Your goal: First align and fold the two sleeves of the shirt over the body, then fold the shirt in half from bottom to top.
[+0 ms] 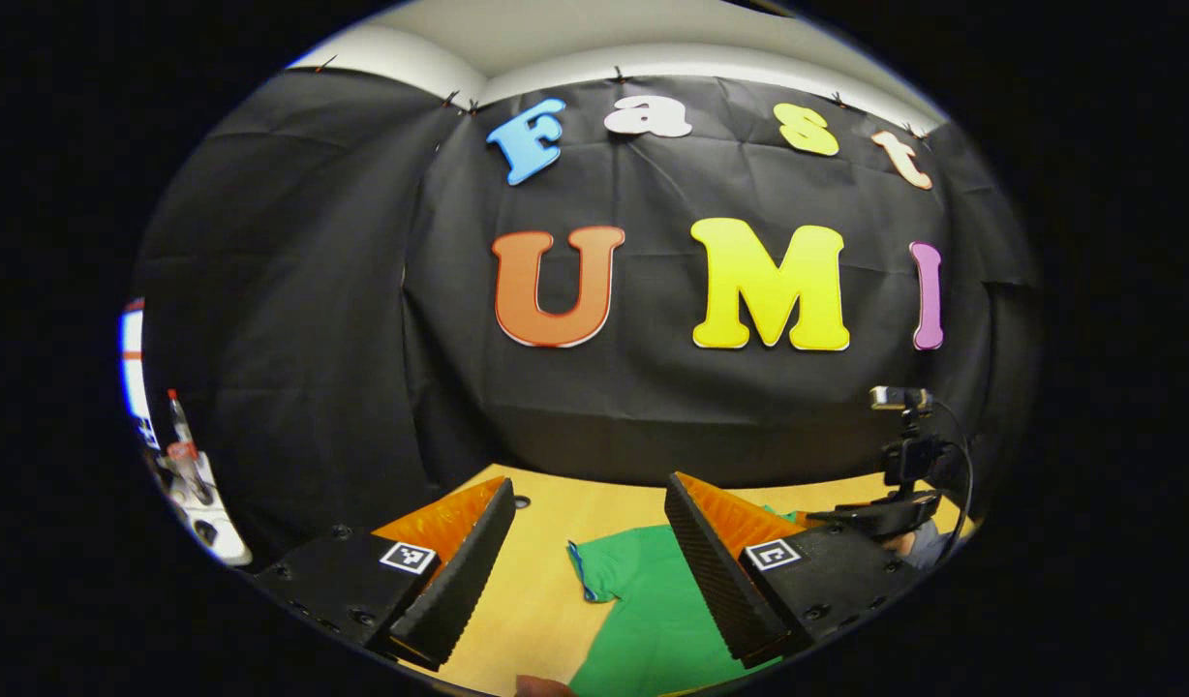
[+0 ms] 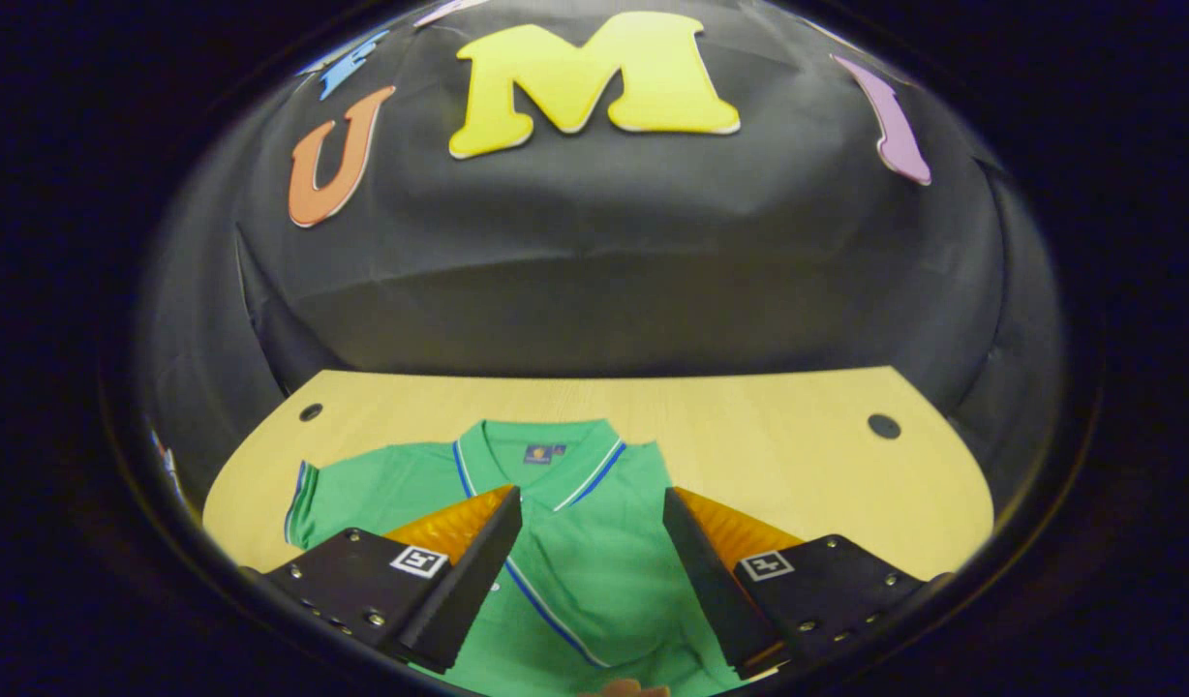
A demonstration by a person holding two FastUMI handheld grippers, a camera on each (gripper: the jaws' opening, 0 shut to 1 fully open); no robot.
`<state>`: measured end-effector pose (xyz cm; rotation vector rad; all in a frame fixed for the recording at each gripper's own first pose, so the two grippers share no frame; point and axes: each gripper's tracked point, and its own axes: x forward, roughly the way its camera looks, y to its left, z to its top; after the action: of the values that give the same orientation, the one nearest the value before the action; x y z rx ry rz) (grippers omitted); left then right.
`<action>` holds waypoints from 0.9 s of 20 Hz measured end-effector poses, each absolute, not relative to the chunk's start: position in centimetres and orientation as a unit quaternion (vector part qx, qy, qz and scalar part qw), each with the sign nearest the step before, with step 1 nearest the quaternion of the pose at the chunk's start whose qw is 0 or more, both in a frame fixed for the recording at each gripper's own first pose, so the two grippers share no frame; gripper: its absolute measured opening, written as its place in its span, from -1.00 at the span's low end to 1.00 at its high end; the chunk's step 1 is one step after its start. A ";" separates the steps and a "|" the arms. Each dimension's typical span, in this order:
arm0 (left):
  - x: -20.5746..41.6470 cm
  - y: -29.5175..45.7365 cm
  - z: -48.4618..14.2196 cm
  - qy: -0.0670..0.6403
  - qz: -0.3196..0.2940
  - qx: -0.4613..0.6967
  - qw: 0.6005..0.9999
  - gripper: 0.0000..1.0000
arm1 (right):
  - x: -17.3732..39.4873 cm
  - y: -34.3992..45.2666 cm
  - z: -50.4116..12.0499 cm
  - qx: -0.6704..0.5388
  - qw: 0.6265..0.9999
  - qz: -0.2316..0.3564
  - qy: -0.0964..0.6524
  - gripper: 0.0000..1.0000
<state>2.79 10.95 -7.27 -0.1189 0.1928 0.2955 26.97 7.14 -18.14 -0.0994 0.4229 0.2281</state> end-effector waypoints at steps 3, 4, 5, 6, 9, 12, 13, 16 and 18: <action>5.2 12.0 -10.7 0.118 0.152 -0.081 0.978 1.00 | 26.1 4.1 -12.6 -0.070 0.979 0.110 0.156 0.86; 6.1 12.3 -11.4 0.120 0.152 -0.078 0.978 1.00 | 25.6 3.0 -10.8 -0.070 0.982 0.106 0.142 0.86; 7.2 12.3 -12.1 0.122 0.151 -0.072 0.978 1.00 | 24.9 1.9 -9.2 -0.069 0.984 0.102 0.129 0.86; 8.2 12.6 -12.9 0.125 0.150 -0.065 0.979 0.97 | 24.2 1.0 -7.6 -0.067 0.986 0.095 0.118 0.86; 10.9 13.0 -15.0 0.128 0.142 -0.054 0.980 0.95 | 20.6 -2.2 -3.6 -0.060 0.992 0.075 0.082 0.87; 12.9 13.1 -17.4 0.141 0.136 -0.043 0.980 0.95 | 16.9 -4.3 0.5 -0.050 0.996 0.058 0.049 0.86; 13.3 13.2 -18.2 0.143 0.133 -0.045 0.980 0.95 | 15.7 -4.7 1.9 -0.046 0.997 0.054 0.034 0.87; 14.6 13.2 -20.8 0.163 0.130 -0.040 0.977 0.94 | 12.2 -5.6 6.9 -0.047 0.998 0.046 -0.015 0.89; 15.2 13.4 -22.2 0.174 0.130 -0.038 0.975 0.95 | 10.0 -6.0 9.0 -0.039 0.998 0.044 -0.032 0.86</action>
<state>15.20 13.44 -22.23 -0.0763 0.3503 0.2620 9.99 -5.99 9.04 -0.0790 -0.0650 0.0878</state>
